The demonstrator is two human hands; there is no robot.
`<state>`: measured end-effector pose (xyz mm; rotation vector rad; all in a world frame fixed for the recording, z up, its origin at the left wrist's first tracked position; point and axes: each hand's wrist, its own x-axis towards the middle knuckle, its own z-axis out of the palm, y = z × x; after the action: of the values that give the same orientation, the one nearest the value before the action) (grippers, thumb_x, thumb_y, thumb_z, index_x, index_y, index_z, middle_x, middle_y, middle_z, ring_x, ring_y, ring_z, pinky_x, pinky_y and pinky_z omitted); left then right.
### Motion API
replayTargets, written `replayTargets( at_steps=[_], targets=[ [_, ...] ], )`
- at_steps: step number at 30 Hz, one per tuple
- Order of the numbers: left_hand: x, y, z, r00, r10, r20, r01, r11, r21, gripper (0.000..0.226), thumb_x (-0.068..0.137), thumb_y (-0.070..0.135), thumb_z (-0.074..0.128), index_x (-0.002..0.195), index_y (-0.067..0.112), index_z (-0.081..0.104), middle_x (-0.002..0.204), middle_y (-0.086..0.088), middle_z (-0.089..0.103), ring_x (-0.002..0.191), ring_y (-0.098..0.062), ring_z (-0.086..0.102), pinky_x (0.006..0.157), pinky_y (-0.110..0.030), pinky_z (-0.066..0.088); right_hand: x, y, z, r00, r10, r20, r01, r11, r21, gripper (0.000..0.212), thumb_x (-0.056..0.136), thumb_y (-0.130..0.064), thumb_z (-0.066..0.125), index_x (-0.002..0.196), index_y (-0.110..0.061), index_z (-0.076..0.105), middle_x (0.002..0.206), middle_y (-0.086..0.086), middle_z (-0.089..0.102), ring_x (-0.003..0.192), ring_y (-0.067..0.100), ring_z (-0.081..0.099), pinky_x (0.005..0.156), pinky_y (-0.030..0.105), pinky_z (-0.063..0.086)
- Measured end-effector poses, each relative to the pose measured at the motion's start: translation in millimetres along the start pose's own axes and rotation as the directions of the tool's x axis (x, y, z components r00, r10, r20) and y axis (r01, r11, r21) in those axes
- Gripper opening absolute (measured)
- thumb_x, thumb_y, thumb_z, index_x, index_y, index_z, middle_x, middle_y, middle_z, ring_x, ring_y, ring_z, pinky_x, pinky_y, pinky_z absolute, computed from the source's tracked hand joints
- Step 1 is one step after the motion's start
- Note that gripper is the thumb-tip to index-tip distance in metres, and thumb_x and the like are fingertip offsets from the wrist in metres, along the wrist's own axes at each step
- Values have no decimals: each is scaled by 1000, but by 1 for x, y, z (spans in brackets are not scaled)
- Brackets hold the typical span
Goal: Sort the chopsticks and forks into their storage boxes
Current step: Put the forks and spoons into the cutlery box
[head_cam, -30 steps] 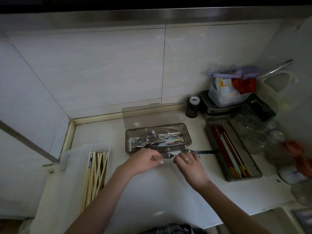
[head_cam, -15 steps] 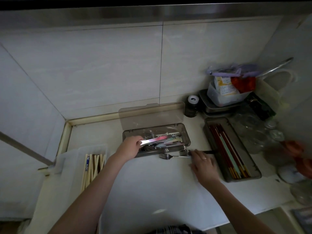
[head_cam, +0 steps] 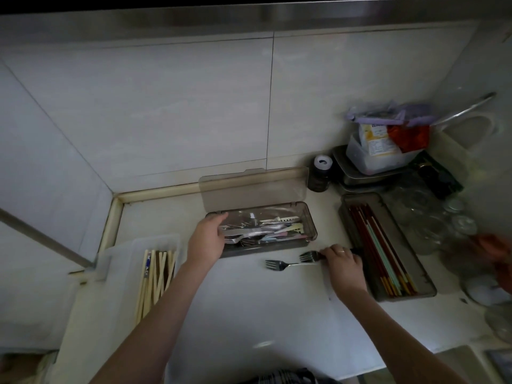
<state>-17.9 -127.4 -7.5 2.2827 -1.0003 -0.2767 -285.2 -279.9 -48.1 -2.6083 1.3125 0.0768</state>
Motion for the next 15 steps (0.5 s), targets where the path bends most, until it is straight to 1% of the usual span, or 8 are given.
replayTargets(
  at_steps=[2, 4, 7, 9, 11, 13, 15],
  targets=[
    [-5, 3, -2, 998, -15, -65, 16, 1000, 8, 45, 88, -2, 47, 127, 18, 57, 120, -10, 61, 92, -32, 62, 76, -36, 51, 2, 3, -2, 999, -32, 17, 31, 999, 43, 30, 95, -19, 47, 124, -25, 49, 133, -1, 44, 129, 19, 35, 109, 40, 26],
    [-12, 9, 0, 996, 19, -82, -17, 1000, 23, 44, 86, -2, 48, 122, 20, 61, 113, -10, 64, 91, -28, 62, 71, -30, 48, 3, 7, -7, 995, -55, 79, 46, 993, 113, 25, 93, -23, 52, 118, -27, 50, 131, -1, 43, 125, 20, 34, 104, 40, 29],
    [-24, 23, 5, 992, 93, -80, -93, 996, 10, 39, 85, -2, 51, 114, 19, 66, 111, -5, 66, 98, -23, 60, 73, -27, 45, 3, 12, -11, 980, -122, 157, 105, 988, 117, 21, 92, -26, 53, 112, -30, 50, 125, -4, 42, 122, 18, 33, 100, 39, 30],
    [-32, 36, 10, 985, 151, -81, -153, 988, -19, 37, 83, -3, 52, 110, 18, 68, 107, -3, 67, 98, -21, 60, 73, -25, 44, 0, 12, -11, 979, -169, 115, 153, 979, 137, 18, 92, -28, 53, 109, -30, 53, 119, -5, 47, 117, 17, 37, 94, 34, 32],
    [-40, 48, 17, 969, 246, -36, -247, 968, -37, 36, 83, -3, 53, 109, 17, 68, 103, -1, 67, 91, -17, 60, 72, -24, 45, -4, 4, -10, 977, -203, 60, 184, 956, 227, 10, 92, -27, 54, 101, -31, 56, 107, -7, 55, 104, 15, 46, 84, 29, 38],
    [-45, 55, 26, 952, 306, 23, -304, 950, -67, 34, 84, 0, 54, 110, 17, 68, 101, 0, 67, 82, -12, 58, 69, -20, 45, -8, -7, -8, 974, -220, 56, 190, 923, 335, 6, 91, -26, 56, 91, -32, 57, 94, -7, 61, 91, 13, 53, 76, 29, 44],
    [-51, 60, 33, 954, 298, 40, -292, 949, -117, 31, 85, 3, 54, 109, 18, 68, 101, 2, 67, 85, -12, 59, 71, -21, 48, -12, -17, -5, 976, -210, 49, 178, 913, 367, 1, 90, -29, 59, 89, -30, 59, 90, -7, 64, 84, 13, 56, 72, 32, 48]
  ],
)
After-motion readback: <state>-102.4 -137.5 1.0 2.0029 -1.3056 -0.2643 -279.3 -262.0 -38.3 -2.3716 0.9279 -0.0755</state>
